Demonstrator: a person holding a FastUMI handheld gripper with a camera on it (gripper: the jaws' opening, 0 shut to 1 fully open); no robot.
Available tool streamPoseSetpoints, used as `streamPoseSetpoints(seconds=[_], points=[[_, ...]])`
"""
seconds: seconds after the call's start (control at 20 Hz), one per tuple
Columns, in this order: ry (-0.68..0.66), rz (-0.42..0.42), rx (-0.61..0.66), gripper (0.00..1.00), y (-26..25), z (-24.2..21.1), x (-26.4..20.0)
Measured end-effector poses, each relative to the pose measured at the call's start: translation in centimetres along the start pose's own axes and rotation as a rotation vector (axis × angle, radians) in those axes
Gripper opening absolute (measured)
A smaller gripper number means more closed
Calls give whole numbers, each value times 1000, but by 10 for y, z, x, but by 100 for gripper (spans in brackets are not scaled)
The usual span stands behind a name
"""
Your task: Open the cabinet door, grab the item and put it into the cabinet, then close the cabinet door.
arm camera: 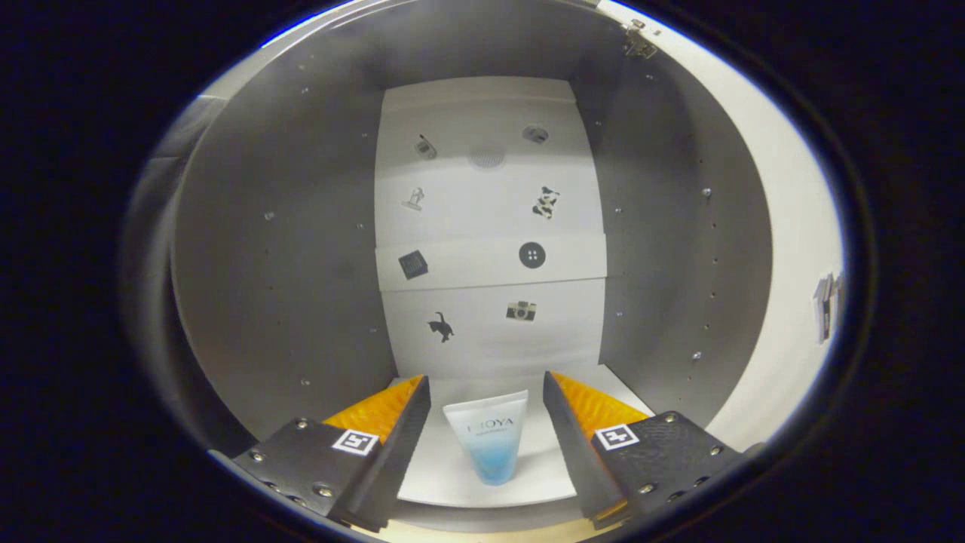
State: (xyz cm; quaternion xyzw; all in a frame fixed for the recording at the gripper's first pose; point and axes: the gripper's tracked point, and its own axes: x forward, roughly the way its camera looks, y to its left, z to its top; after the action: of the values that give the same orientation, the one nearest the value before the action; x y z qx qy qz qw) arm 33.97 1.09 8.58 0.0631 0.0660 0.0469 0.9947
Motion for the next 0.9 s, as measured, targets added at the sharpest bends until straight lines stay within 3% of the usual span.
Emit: streamPoseSetpoints(seconds=[0.35, 0.55, 0.9], points=[[-19, -63, -69, 94, -9, 9, -86], [-30, -81, -54, 95, -11, 7, -159], [-14, -196, -75, 96, -48, 1, -292]])
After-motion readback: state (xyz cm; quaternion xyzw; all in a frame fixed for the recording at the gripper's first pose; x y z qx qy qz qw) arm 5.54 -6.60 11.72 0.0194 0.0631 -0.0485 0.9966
